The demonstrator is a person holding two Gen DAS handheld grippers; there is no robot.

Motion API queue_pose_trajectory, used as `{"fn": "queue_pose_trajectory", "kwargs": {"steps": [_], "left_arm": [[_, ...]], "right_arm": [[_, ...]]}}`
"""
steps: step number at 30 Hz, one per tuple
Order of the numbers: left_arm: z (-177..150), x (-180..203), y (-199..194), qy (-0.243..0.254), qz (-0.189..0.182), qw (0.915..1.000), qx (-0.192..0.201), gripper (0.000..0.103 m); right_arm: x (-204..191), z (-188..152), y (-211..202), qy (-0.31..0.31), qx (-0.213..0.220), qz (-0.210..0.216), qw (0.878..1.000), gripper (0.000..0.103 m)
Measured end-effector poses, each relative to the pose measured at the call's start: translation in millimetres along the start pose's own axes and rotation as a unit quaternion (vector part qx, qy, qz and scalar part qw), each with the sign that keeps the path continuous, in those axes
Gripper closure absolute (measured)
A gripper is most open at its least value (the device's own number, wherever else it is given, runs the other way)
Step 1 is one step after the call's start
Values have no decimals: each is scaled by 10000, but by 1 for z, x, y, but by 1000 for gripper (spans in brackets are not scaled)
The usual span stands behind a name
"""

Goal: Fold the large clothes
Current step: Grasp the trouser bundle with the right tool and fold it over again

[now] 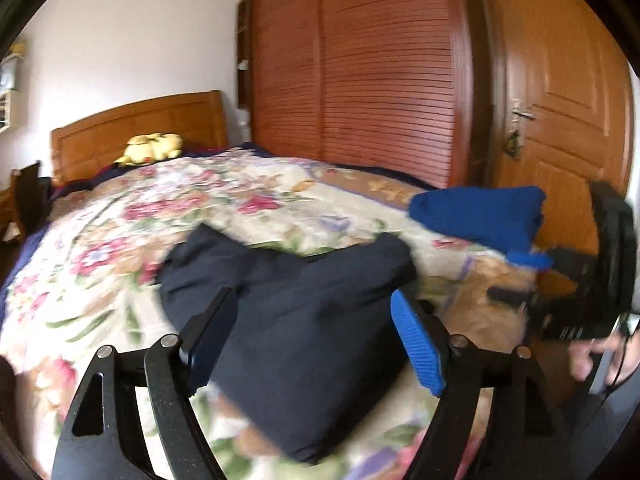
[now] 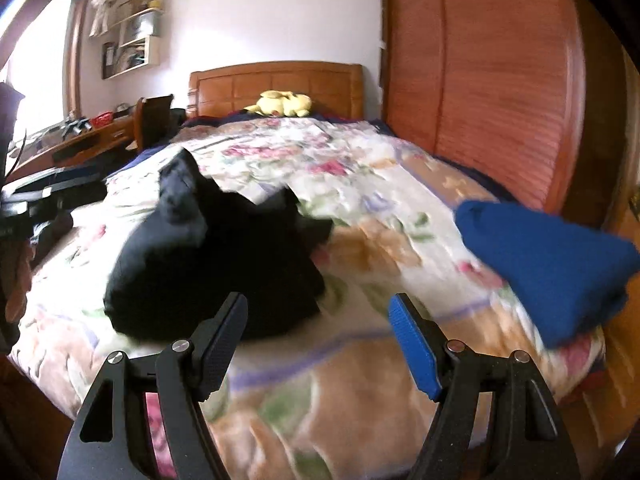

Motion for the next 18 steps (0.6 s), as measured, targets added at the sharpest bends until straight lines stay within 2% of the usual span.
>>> {"fn": "queue_pose_trajectory", "kwargs": {"steps": [5,10,14,18], "left_arm": [[-26,-37,-10,-120,520,9986,-43,23],[-54,-60,-5,-306,658,9969,-295,23],[-63,-69,-4,-431,677,9962,-336,23],[-69,-76,3,-471,641,9960,-402,23]], "right_arm": [[-27,37,21,-213,236,334,9989,28],[-51,61,51,-385,202,622,9971,28],[-67,69,73,-642,63,753,9951,28],[-70,66,105,-925,-371,669,9928,28]]}}
Point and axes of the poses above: each gripper's, at about its wrist camera, not at the fingertips, and y roughly the way its jaws point, x to its right, z to its top, the point moved 2 cm from there along y, roughly the way its jaws point, and after that the axes turned 5 degrees about -z, right-handed, at the moved point
